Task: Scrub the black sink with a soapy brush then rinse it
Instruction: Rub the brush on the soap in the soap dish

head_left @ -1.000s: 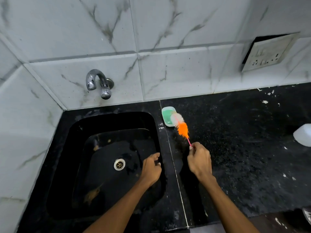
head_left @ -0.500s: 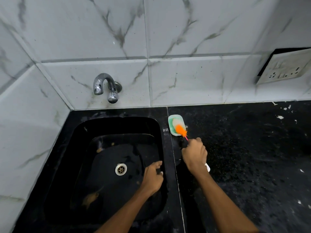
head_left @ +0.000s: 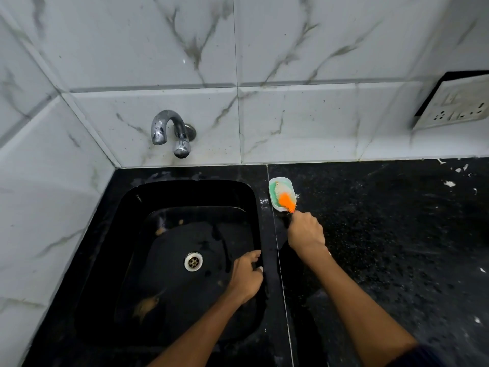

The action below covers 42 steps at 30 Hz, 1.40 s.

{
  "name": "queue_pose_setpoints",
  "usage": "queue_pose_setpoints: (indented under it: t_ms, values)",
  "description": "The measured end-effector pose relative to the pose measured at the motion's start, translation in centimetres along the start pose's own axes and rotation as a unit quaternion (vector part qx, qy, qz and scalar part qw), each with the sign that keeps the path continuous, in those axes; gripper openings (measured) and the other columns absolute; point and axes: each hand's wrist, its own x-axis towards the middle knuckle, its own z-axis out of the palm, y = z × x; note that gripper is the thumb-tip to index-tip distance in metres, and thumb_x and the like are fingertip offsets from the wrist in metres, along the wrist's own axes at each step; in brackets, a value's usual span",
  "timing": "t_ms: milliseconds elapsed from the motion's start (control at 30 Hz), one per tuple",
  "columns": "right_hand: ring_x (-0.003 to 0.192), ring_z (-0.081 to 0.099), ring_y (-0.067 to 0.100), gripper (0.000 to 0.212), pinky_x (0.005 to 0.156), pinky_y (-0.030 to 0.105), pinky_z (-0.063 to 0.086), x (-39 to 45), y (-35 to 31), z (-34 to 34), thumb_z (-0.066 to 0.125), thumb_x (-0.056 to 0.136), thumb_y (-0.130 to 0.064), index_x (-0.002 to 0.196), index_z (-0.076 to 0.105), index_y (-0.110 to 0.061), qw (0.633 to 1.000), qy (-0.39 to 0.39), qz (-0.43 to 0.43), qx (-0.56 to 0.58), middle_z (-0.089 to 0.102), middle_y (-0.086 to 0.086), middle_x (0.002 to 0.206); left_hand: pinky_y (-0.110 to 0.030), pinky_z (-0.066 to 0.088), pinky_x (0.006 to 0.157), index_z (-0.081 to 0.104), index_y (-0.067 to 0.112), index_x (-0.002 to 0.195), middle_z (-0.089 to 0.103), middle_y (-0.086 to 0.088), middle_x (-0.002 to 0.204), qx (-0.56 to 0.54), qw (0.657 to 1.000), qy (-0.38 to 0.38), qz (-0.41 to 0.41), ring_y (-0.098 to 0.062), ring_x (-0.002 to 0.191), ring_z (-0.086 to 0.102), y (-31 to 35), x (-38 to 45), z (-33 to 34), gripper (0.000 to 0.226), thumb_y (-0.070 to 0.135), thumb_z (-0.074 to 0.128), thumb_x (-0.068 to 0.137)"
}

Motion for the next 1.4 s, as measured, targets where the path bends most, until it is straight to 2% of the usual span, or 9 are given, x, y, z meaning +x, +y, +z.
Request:
queue_pose_setpoints:
  t_ms: [200, 333, 400, 500, 567, 633, 733, 1033, 1400]
  values:
    - [0.1, 0.06, 0.038, 0.029, 0.082, 0.039, 0.05, 1.1, -0.1, -0.5, 0.054, 0.083, -0.016, 0.107, 0.059, -0.002, 0.95, -0.05, 0.17, 0.257, 0.06, 0.019, 0.107, -0.024, 0.048, 0.102, 0.056, 0.012, 0.138, 0.062, -0.005, 0.131, -0.004, 1.0, 0.001, -0.001, -0.014, 0.125, 0.056, 0.1, 0.1, 0.2, 0.049, 0.002, 0.059, 0.09]
    - [0.041, 0.045, 0.018, 0.024, 0.033, 0.026, 0.038, 1.9, 0.6, -0.7, 0.042, 0.082, -0.011, 0.083, 0.063, 0.002, 0.809, -0.129, 0.288, 0.496, 0.053, 0.013, 0.065, -0.021, 0.047, 0.099, 0.056, 0.012, 0.139, 0.062, -0.006, 0.131, -0.005, 1.0, 0.005, -0.007, -0.014, 0.123, 0.057, 0.1, 0.1, 0.2, 0.05, 0.004, 0.062, 0.091]
    - [0.032, 0.028, 0.009, 0.031, 0.03, 0.014, 0.021, 2.1, 1.2, -1.0, 0.032, 0.089, -0.005, 0.083, 0.061, 0.002, 0.772, -0.159, 0.308, 0.533, 0.043, 0.006, 0.056, -0.018, 0.046, 0.096, 0.055, 0.012, 0.139, 0.062, -0.006, 0.131, -0.004, 1.0, 0.008, -0.007, -0.013, 0.122, 0.057, 0.1, 0.1, 0.3, 0.05, 0.005, 0.063, 0.09]
    - [0.038, 0.043, 0.015, 0.03, 0.036, 0.02, 0.035, 2.4, 1.5, -0.7, 0.043, 0.083, -0.011, 0.089, 0.068, 0.003, 0.808, -0.127, 0.306, 0.487, 0.056, 0.008, 0.061, -0.017, 0.045, 0.094, 0.056, 0.012, 0.139, 0.062, -0.007, 0.131, -0.001, 1.0, 0.009, -0.007, -0.013, 0.121, 0.057, 0.1, 0.2, 0.3, 0.05, 0.006, 0.064, 0.09]
    - [0.068, 0.064, 0.026, 0.032, 0.059, 0.033, 0.055, 2.2, 0.9, -1.0, 0.054, 0.075, -0.022, 0.097, 0.068, -0.003, 0.884, -0.058, 0.284, 0.368, 0.068, 0.012, 0.088, -0.018, 0.046, 0.095, 0.055, 0.012, 0.139, 0.062, -0.007, 0.131, -0.002, 1.0, 0.011, -0.009, -0.014, 0.121, 0.058, 0.0, 0.2, 0.4, 0.05, 0.006, 0.064, 0.09]
    - [0.096, 0.063, 0.032, 0.032, 0.079, 0.037, 0.053, 1.7, 0.3, -1.4, 0.057, 0.079, -0.024, 0.107, 0.063, -0.01, 0.945, -0.019, 0.22, 0.241, 0.063, 0.013, 0.107, -0.019, 0.046, 0.097, 0.055, 0.012, 0.14, 0.062, -0.007, 0.132, -0.001, 1.0, 0.012, -0.01, -0.015, 0.122, 0.057, 0.1, 0.2, 0.4, 0.05, 0.006, 0.063, 0.091]
    - [0.1, 0.063, 0.03, 0.025, 0.075, 0.035, 0.047, 1.2, -0.3, -1.5, 0.049, 0.09, -0.016, 0.109, 0.064, -0.012, 0.995, 0.023, 0.095, 0.033, 0.063, 0.01, 0.109, -0.019, 0.045, 0.098, 0.054, 0.011, 0.141, 0.061, -0.008, 0.133, 0.0, 1.0, 0.009, -0.007, -0.015, 0.124, 0.056, 0.1, 0.2, 0.4, 0.051, 0.005, 0.062, 0.091]
    - [0.072, 0.063, 0.018, 0.024, 0.049, 0.024, 0.043, -0.8, -1.8, 1.2, 0.05, 0.089, 0.0, 0.084, 0.068, -0.014, 0.959, 0.01, -0.079, -0.271, 0.062, 0.006, 0.087, -0.019, 0.045, 0.098, 0.053, 0.014, 0.141, 0.06, -0.007, 0.134, 0.004, 1.0, 0.012, -0.01, -0.016, 0.125, 0.056, -0.1, 0.2, 0.4, 0.052, 0.008, 0.063, 0.09]
    - [0.062, 0.051, 0.018, 0.018, 0.05, 0.021, 0.043, 0.7, -0.3, -0.2, 0.061, 0.078, -0.009, 0.063, 0.065, -0.018, 0.935, 0.053, -0.097, -0.337, 0.057, 0.001, 0.061, -0.016, 0.043, 0.094, 0.052, 0.013, 0.142, 0.058, -0.007, 0.136, -0.003, 1.0, 0.003, -0.016, -0.013, 0.125, 0.055, -0.5, 0.5, 0.5, 0.052, 0.009, 0.063, 0.091]
